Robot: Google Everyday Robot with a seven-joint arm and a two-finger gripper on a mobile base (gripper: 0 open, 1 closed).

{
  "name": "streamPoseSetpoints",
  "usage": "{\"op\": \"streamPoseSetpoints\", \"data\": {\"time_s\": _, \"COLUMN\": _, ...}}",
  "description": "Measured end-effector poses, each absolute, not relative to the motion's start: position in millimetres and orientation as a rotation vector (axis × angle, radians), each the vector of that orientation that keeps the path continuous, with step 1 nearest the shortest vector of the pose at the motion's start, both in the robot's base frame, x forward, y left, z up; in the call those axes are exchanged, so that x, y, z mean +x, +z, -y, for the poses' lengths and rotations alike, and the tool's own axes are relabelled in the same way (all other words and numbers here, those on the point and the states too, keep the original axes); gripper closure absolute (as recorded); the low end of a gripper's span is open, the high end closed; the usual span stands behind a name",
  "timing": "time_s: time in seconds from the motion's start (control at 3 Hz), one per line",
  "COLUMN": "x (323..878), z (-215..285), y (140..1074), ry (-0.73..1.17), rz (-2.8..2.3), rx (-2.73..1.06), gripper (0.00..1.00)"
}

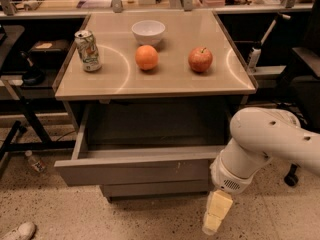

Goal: Close top drawer

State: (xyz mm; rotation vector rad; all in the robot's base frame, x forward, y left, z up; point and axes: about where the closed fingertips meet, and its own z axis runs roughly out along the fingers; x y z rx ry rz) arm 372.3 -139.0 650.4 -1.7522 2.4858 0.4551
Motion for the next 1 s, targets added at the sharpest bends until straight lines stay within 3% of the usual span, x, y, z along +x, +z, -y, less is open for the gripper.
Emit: {"op": "streamPoseSetpoints", "data": {"time_s": 1.0, "x": 372.5, "z": 139.0, "y": 650.5, "ry": 0.455, "rz": -2.486, "rx": -1.752, "gripper": 0.66}}
